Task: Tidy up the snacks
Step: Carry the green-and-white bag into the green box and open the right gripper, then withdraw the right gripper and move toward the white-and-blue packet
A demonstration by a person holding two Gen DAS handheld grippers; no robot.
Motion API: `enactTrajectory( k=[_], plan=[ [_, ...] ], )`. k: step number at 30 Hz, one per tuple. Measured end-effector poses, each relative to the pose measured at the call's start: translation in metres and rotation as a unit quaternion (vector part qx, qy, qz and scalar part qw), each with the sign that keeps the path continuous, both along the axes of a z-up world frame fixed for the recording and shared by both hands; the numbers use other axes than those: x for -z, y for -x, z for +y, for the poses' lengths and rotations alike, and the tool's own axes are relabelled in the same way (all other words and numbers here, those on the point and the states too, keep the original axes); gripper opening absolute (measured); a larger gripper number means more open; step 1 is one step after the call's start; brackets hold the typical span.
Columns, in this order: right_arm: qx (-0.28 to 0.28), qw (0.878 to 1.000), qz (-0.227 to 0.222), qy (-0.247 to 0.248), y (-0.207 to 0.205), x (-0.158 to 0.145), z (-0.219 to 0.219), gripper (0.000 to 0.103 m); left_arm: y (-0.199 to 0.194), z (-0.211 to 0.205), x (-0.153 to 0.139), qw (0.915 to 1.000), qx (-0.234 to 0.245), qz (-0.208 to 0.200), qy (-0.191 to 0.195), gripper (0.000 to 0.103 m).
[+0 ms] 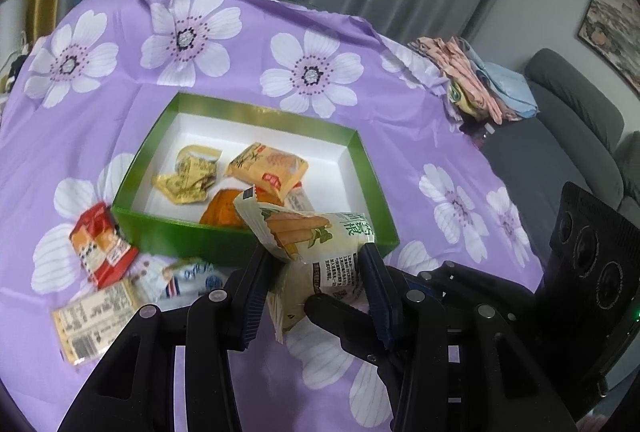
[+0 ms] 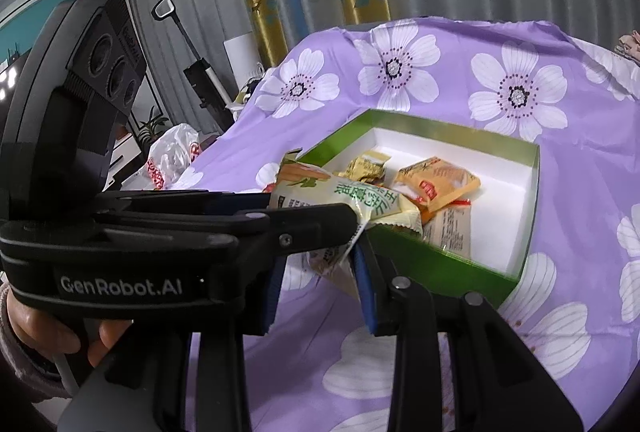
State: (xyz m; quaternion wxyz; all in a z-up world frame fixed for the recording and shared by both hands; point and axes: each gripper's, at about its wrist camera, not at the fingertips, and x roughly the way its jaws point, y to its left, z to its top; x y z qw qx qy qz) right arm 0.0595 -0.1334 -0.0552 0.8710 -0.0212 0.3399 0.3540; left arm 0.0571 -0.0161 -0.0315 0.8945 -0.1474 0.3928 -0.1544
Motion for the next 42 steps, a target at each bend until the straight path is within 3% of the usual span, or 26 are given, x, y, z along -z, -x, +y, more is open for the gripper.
enactTrajectory(
  k=[16, 30, 42],
  plan=[
    [0.012, 0.999, -0.029, 0.009, -0.077, -0.03, 0.001, 0.034, -0.084, 0.002, -0.032, 0.9999, 0.013, -0.007, 0.005, 0.045],
    [0.037, 0.998, 0.046, 0.032, -0.119, 0.035, 0.007, 0.034, -0.138, 0.008, 0.042, 0.9963, 0.014, 0.08, 0.029, 0.045],
    [0.044, 0.996, 0.073, 0.037, -0.127, 0.05, 0.011, 0.036, -0.145, 0.009, 0.062, 0.9942, 0.007, 0.103, 0.029, 0.045]
  ],
)
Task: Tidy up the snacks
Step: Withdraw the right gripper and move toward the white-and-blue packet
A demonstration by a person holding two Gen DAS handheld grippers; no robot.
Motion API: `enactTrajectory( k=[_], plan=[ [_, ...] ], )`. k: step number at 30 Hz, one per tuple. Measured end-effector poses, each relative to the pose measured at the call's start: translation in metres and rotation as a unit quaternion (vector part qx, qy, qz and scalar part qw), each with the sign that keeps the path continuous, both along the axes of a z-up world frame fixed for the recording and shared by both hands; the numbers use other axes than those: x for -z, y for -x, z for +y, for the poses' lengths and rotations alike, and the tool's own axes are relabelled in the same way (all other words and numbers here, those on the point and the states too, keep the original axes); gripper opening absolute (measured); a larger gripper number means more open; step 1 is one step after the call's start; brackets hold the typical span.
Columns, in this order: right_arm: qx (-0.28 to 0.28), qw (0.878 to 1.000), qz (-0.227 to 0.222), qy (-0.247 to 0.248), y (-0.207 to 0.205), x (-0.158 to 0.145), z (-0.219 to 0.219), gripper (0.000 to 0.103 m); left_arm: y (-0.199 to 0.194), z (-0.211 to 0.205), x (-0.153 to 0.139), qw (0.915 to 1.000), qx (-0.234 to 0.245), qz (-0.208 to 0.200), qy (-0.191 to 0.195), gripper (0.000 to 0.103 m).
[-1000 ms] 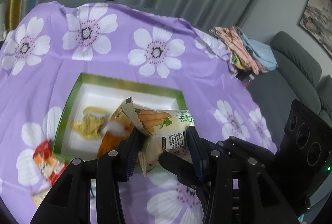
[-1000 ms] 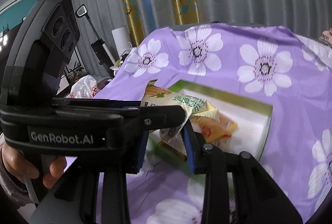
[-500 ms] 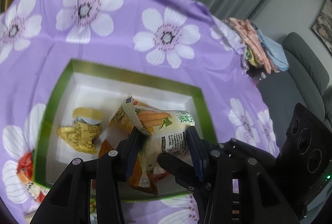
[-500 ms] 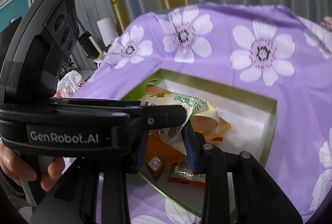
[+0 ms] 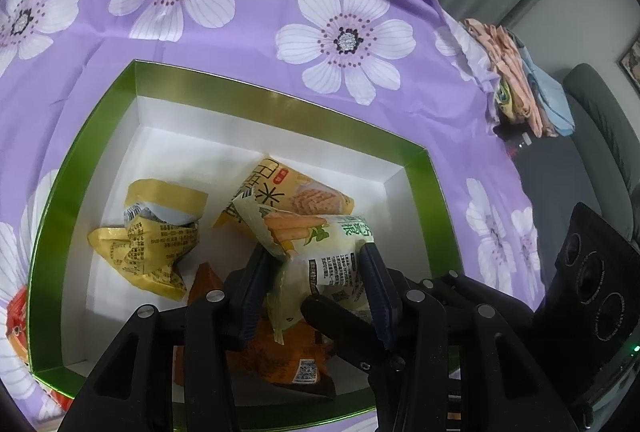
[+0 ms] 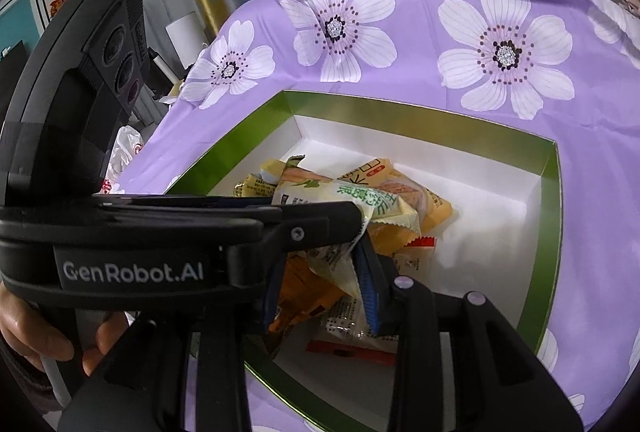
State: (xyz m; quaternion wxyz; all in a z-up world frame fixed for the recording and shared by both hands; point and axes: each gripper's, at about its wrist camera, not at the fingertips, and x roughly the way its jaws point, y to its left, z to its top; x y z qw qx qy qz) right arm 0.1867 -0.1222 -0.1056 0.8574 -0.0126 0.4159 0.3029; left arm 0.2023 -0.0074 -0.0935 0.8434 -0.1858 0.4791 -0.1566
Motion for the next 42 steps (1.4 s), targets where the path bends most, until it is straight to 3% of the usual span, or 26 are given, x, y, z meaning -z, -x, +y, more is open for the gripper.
enactTrajectory(
  k=[4, 6, 8, 14, 20, 23, 29, 35, 42],
  plan=[
    [0.007, 1.0, 0.001, -0.009, 0.002, -0.002, -0.003, 0.038, 0.0, 0.003, 0.0, 0.9999, -0.013, -0.001, -0.01, 0.046],
    [0.012, 1.0, -0.002, -0.011, 0.005, -0.004, -0.006, 0.047, 0.003, 0.006, -0.001, 0.9996, -0.021, -0.002, -0.019, 0.055],
    [0.015, 1.0, -0.008, -0.011, 0.009, -0.008, -0.008, 0.055, 0.008, 0.011, -0.006, 0.9994, -0.027, -0.011, -0.02, 0.076],
    [0.031, 0.999, -0.027, -0.017, 0.027, -0.023, -0.024, 0.065, 0.027, 0.025, -0.029, 0.9981, -0.039, -0.04, -0.028, 0.085],
    [0.032, 0.998, -0.044, -0.022, 0.052, -0.038, -0.033, 0.075, 0.056, 0.036, -0.05, 0.9965, -0.05, -0.059, -0.032, 0.086],
    [0.027, 0.998, -0.047, -0.02, 0.065, -0.042, -0.036, 0.082, 0.075, 0.044, -0.058, 0.9959, -0.057, -0.064, -0.028, 0.101],
    [0.032, 0.997, -0.073, -0.004, 0.097, -0.049, -0.044, 0.085, 0.118, 0.063, -0.058, 0.9941, -0.085, -0.066, -0.011, 0.101],
    [0.03, 0.998, -0.057, -0.003, 0.118, -0.043, -0.054, 0.085, 0.153, 0.092, -0.053, 0.9899, -0.129, -0.053, 0.023, 0.101],
    [0.034, 0.999, -0.028, -0.02, 0.132, -0.031, -0.056, 0.085, 0.184, 0.1, -0.037, 0.9863, -0.163, -0.027, 0.009, 0.101]
  ],
)
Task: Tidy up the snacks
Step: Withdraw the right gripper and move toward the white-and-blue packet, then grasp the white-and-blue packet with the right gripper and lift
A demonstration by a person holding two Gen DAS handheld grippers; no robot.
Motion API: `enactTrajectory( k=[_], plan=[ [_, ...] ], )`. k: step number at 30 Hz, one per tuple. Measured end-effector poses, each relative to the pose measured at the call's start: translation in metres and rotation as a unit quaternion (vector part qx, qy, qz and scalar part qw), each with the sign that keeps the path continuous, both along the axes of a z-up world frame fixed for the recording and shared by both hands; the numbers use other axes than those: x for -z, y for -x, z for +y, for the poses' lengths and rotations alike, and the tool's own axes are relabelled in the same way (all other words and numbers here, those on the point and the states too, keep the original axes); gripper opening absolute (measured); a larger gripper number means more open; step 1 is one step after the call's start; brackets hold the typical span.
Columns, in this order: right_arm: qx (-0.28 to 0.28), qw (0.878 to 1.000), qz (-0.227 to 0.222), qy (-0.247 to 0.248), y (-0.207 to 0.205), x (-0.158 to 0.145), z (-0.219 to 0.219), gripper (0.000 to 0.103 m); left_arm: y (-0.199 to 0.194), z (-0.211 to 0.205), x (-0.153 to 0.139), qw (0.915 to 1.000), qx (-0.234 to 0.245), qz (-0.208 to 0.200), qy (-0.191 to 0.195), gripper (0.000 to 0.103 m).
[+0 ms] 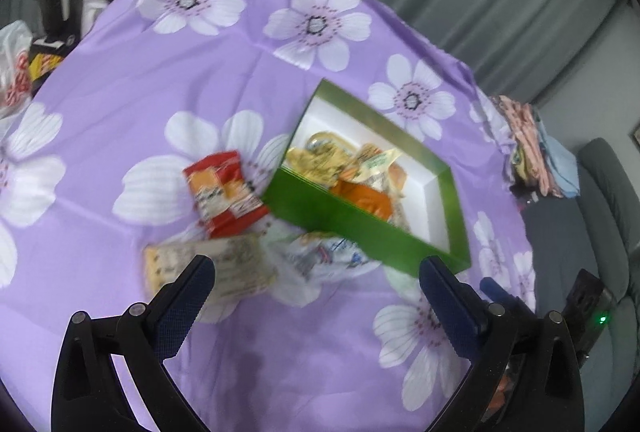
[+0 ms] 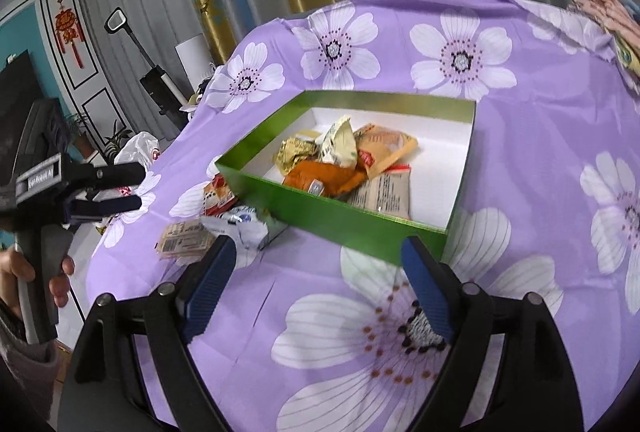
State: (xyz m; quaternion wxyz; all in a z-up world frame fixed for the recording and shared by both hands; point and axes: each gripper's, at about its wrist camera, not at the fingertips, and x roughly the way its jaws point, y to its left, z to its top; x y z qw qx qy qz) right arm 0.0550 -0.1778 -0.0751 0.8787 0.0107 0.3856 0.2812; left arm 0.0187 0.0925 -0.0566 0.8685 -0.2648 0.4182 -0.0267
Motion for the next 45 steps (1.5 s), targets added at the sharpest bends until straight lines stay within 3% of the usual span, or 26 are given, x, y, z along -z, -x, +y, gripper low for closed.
enactTrajectory(
  k=[3, 9, 23, 45],
  plan=[
    [-0.004, 1.0, 0.014, -0.006, 0.005, 0.008, 0.005, 0.085, 0.008, -0.004, 0.009, 0.9998, -0.006, 0.003, -0.02, 0.101],
    [-0.022, 0.999, 0.037, -0.001, 0.01, 0.027, 0.02, 0.085, 0.011, -0.012, 0.028, 0.9999, 0.014, 0.009, 0.002, 0.101],
    [-0.06, 0.997, 0.045, 0.011, 0.004, 0.048, 0.048, 0.085, 0.001, -0.027, 0.041, 0.9985, 0.049, 0.007, -0.024, 0.101],
    [-0.109, 0.992, 0.056, -0.022, -0.033, 0.067, 0.087, 0.085, -0.045, -0.043, 0.055, 0.9946, 0.098, -0.014, -0.03, 0.101]
  ],
)
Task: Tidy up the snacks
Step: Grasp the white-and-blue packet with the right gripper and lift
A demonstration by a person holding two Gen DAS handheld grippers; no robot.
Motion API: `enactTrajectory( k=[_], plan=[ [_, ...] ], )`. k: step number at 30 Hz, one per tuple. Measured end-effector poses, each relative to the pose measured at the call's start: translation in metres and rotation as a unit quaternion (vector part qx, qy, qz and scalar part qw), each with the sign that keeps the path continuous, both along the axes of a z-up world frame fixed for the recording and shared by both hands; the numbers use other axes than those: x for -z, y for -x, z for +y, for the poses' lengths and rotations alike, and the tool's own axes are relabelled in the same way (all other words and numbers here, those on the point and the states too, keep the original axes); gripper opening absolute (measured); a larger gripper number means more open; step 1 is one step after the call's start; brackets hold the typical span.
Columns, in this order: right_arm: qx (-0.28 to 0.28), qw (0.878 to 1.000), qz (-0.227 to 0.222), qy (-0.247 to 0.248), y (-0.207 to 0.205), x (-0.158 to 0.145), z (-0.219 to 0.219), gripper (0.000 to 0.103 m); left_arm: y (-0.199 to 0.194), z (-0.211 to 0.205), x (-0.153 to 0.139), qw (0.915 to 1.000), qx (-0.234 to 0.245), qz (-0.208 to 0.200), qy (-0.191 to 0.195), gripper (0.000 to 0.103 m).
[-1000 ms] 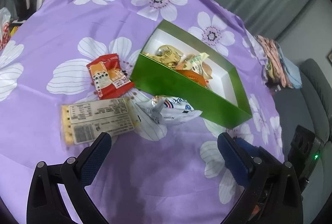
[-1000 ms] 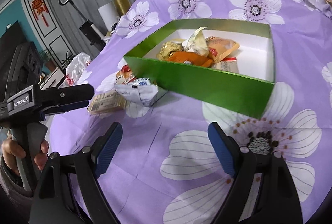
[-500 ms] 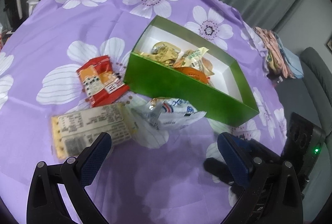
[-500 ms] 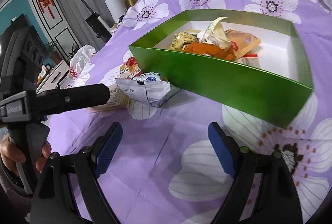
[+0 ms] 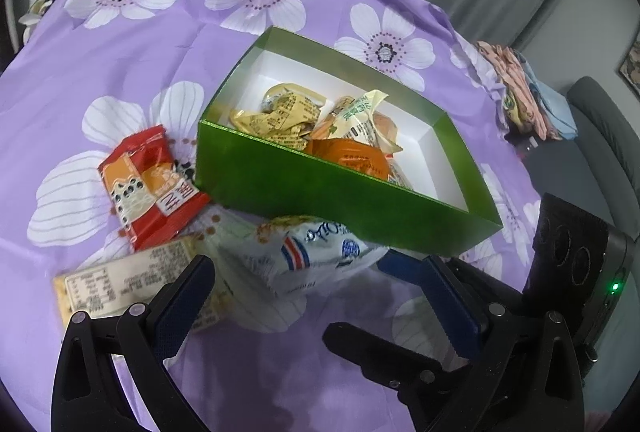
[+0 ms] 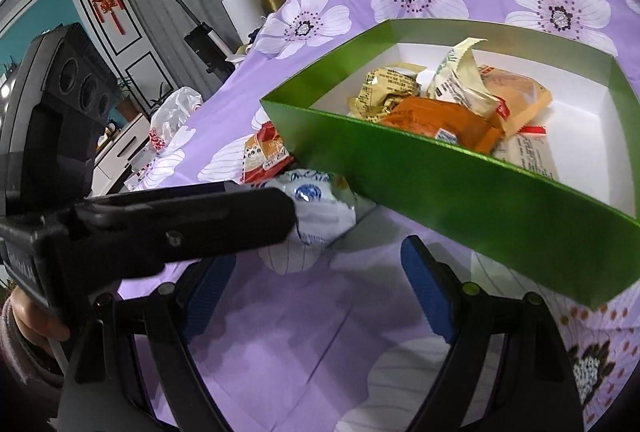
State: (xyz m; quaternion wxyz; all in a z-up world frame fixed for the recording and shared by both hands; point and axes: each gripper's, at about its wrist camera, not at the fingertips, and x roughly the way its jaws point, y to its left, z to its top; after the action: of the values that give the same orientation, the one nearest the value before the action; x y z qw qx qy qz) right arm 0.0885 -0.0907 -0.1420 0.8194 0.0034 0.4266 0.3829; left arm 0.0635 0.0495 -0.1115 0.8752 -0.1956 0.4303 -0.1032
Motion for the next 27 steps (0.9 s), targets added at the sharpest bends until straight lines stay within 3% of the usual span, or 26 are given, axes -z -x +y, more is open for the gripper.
enactTrajectory(
  k=[5, 7, 9, 12, 15, 21, 27],
  plan=[
    [-0.007, 1.0, 0.002, -0.004, -0.007, 0.0, 0.005, 0.085, -0.005, 0.002, 0.004, 1.0, 0.001, 0.001, 0.004, 0.101],
    [-0.014, 1.0, 0.001, -0.002, -0.008, 0.0, 0.01, 0.082, -0.005, 0.002, 0.004, 1.0, 0.0, 0.001, 0.006, 0.095],
    [-0.022, 1.0, 0.003, 0.0, -0.01, 0.001, 0.013, 0.076, -0.008, 0.003, 0.005, 0.9999, 0.002, 0.004, 0.015, 0.088],
    [-0.033, 0.999, 0.004, 0.001, -0.011, 0.003, 0.019, 0.067, -0.009, 0.003, 0.007, 0.9997, 0.004, 0.006, 0.022, 0.085],
    [-0.038, 0.999, 0.006, -0.002, -0.013, 0.003, 0.022, 0.058, -0.01, 0.005, 0.008, 0.9994, 0.005, 0.007, 0.033, 0.069],
    [-0.05, 0.999, 0.008, -0.001, -0.012, 0.003, 0.027, 0.045, -0.011, 0.01, 0.013, 0.9986, 0.001, 0.014, 0.052, 0.065],
    [-0.055, 0.998, 0.006, -0.001, -0.012, 0.003, 0.029, 0.038, -0.01, 0.012, 0.011, 0.9983, 0.005, 0.008, 0.057, 0.058]
  ],
)
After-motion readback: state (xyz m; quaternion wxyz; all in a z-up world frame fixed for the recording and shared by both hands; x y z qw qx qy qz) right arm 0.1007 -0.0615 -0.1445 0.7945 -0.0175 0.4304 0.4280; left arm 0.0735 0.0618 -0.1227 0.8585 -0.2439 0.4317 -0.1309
